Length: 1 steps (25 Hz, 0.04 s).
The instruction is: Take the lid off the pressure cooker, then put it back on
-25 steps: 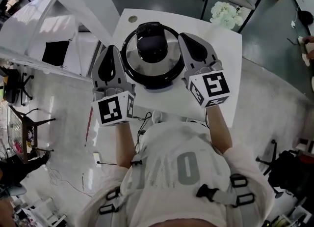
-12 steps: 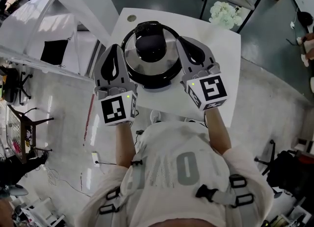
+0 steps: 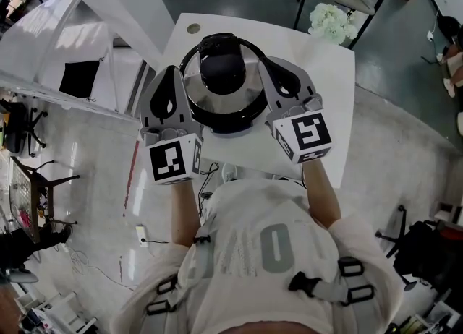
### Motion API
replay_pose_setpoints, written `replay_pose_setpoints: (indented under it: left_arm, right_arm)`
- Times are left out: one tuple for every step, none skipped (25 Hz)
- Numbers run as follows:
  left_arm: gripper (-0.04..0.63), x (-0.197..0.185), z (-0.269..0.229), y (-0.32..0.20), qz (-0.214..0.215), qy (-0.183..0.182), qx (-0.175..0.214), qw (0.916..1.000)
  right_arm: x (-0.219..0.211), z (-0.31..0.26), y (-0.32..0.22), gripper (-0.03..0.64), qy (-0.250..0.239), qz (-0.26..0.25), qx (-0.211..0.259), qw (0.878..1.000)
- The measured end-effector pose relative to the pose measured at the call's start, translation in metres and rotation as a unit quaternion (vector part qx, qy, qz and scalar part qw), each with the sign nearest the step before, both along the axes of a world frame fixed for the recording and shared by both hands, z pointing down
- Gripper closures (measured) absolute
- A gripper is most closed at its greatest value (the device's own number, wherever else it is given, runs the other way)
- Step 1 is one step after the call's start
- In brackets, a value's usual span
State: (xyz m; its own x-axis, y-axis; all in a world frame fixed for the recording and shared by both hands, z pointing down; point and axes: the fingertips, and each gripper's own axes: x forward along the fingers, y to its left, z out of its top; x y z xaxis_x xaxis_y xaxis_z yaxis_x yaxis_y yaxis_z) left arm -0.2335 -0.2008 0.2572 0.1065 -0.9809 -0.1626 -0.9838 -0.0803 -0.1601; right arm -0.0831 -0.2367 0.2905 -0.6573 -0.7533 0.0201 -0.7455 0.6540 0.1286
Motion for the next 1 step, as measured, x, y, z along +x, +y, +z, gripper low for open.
replay_pose_setpoints:
  left_arm:
    - [0.577,0.0000,0.0010,-0.0009,0.001,0.000,-0.001,1.0000]
  right_arm:
    - [-0.0004,0.0014,-0.0005,0.607,0.002,0.000,0.000,1.000]
